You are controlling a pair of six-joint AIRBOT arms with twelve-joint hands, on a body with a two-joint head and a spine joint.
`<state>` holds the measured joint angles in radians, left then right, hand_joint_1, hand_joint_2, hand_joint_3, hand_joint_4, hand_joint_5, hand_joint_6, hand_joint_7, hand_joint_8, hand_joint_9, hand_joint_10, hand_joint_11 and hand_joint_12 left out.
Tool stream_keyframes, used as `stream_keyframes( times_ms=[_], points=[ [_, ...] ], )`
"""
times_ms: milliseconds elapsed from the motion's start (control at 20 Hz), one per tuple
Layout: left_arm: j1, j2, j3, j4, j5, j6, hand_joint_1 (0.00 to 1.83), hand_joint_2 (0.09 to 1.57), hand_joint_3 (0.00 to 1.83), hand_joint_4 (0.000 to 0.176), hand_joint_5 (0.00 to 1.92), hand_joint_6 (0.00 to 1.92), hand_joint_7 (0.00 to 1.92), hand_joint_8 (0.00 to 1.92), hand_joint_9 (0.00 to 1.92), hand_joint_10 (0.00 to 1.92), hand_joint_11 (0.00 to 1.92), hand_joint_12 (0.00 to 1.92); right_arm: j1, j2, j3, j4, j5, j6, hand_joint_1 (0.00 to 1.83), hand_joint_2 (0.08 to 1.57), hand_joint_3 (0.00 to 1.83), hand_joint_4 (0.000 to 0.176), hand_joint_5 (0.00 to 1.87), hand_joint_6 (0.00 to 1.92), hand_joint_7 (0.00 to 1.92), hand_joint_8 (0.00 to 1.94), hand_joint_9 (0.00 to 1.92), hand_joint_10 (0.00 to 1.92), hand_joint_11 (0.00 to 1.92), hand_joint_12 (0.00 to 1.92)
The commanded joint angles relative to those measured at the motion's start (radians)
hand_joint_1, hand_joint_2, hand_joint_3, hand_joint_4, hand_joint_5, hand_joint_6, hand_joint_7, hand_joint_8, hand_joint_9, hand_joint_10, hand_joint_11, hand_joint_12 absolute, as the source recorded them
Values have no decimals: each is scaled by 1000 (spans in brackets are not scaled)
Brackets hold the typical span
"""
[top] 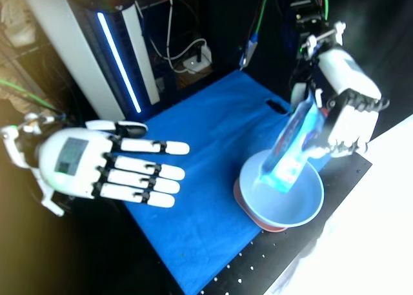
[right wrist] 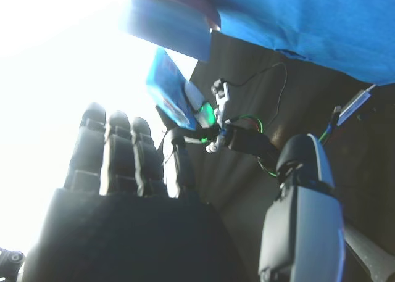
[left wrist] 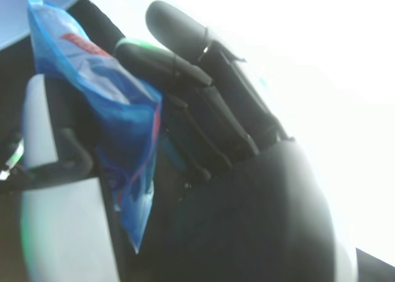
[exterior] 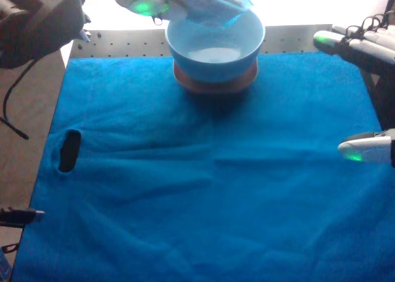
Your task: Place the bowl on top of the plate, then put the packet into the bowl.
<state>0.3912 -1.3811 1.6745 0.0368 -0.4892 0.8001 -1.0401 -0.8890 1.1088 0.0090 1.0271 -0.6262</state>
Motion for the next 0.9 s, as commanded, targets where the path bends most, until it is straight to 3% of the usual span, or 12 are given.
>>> stream_keyframes(
  times_ms=[0, 50, 100, 150, 350, 450, 550, 650, 700, 750, 800, 850],
  points=[
    [-22, -5, 11, -16, -99, -4, 1385, 1076, 6, 0, 968, 900, 1076, 764, 1001, 1093, 727, 898, 3, -4, 8, 23, 121, 6, 503, 911, 5, 134, 0, 0, 0, 0, 0, 0, 0, 0],
    [-26, -14, 21, -16, -90, -4, 1262, 1096, 0, 0, 961, 935, 1062, 897, 983, 583, 717, 892, 3, -7, 10, 23, 121, 6, 483, 919, 8, 122, 0, 0, 0, 0, 0, 0, 0, 0],
    [-28, -19, 26, -16, -86, -4, 1143, 1001, 0, 0, 853, 97, 931, 146, 939, 187, 603, 928, 3, -7, 11, 23, 121, 6, 504, 915, 4, 83, 0, 0, 0, 0, 0, 0, 0, 0],
    [-29, -23, 31, -16, -83, -4, 1081, 990, 0, 0, 821, 19, 927, 46, 926, 107, 576, 931, 3, -7, 11, 23, 121, 6, 522, 911, 1, 86, 0, 0, 0, 0, 0, 0, 0, 0],
    [-27, -24, 35, -16, -79, -4, 922, 970, 0, 0, 628, 0, 735, 0, 764, 2, 278, 1190, 3, -8, 11, 23, 121, 6, 427, 915, 3, 66, 0, 0, 0, 0, 0, 0, 0, 0],
    [-20, -21, 31, -19, -85, -5, 916, 954, 0, 48, 530, 0, 609, 0, 612, 0, 113, 1132, 3, -8, 11, 23, 121, 6, 458, 905, 0, 95, 0, 0, 0, 0, 0, 0, 0, 0],
    [-17, -10, 20, -19, -91, -4, 882, 946, 0, 59, 510, 0, 592, 0, 577, 0, 86, 1120, 3, -9, 11, 23, 121, 6, 478, 906, 0, 79, 0, 0, 0, 0, 0, 0, 0, 0],
    [-12, 13, -2, -19, -108, -4, 833, 922, 0, 103, 444, 0, 560, 0, 529, 0, 7, 1136, 3, -10, 11, 23, 121, 6, 493, 913, 1, 77, 0, 0, 0, 0, 0, 0, 0, 0],
    [-3, 35, -23, -19, -131, -4, 780, 901, 0, 140, 350, 4, 446, 2, 415, 0, 1, 966, 3, -10, 10, 23, 121, 6, 459, 912, 1, 89, 0, 0, 0, 0, 0, 0, 0, 0],
    [2, 47, -38, -19, -146, -4, 783, 881, 0, 153, 322, 1, 383, 1, 352, 0, 0, 883, 3, -10, 10, 23, 121, 6, 475, 901, 0, 112, 0, 0, 0, 0, 0, 0, 0, 0],
    [15, 72, -66, -19, -175, -4, 739, 835, 0, 175, 220, 2, 258, 1, 307, 1, 0, 961, 3, -10, 8, 23, 121, 6, 438, 928, 8, 103, 0, 0, 0, 0, 0, 0, 9, 4],
    [30, 99, -94, -18, -204, -4, 706, 816, 0, 176, 147, 4, 161, 7, 203, 1, 0, 764, 3, -9, 5, 24, 121, 6, 444, 933, 9, 117, 0, 0, 0, 0, 0, 0, 1, 0]
  ],
)
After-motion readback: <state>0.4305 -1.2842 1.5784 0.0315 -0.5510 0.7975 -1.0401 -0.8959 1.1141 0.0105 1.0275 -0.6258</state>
